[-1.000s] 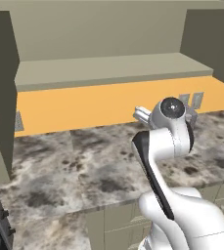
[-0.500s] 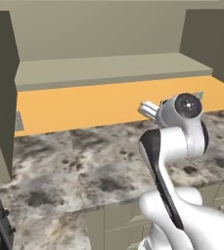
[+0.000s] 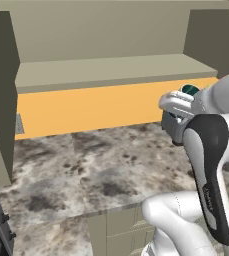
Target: Move the mug from next to the sink to the open cabinet. Then, move the bowl with the carrot to the fridge to clear the area for faucet cleaning.
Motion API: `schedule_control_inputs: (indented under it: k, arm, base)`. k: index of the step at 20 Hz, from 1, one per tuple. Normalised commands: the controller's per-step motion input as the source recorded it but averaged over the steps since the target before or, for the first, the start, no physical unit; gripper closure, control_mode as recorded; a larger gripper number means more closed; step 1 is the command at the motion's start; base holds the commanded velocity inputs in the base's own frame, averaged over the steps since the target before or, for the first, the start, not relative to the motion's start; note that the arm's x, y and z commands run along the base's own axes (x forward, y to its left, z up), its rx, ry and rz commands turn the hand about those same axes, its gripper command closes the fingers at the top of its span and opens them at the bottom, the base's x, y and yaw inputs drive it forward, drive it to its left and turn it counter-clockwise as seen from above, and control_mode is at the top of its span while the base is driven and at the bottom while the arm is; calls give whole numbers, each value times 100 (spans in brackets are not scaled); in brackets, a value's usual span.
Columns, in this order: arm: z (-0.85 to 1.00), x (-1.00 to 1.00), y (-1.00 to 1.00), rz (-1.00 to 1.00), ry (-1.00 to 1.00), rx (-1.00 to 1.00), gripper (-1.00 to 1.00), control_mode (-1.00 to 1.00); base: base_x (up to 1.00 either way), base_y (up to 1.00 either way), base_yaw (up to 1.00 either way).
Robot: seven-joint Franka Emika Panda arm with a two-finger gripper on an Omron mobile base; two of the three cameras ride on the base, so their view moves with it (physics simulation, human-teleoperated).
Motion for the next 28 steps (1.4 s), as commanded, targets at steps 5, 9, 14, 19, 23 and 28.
schedule_control_inputs:
  k: [5,9,14,19,23,28]
  arm:
    - [14,-30,0,54,8,-25,100,-100]
    - [4,-6,3,19,-14,-20,100,-100]
    - [32,-13,0,4,-37,-15,100,-100]
    - [30,44,-12,0,-21,0,100,-100]
    - [14,99,-11,-3,-5,0,100,-100]
    - [-1,100,-3,-4,3,0,100,-100]
  base:
    - [0,0,0]
    - [0,0,0]
    - [0,0,0]
    - [0,0,0]
    - [0,0,0]
    - [0,0,0]
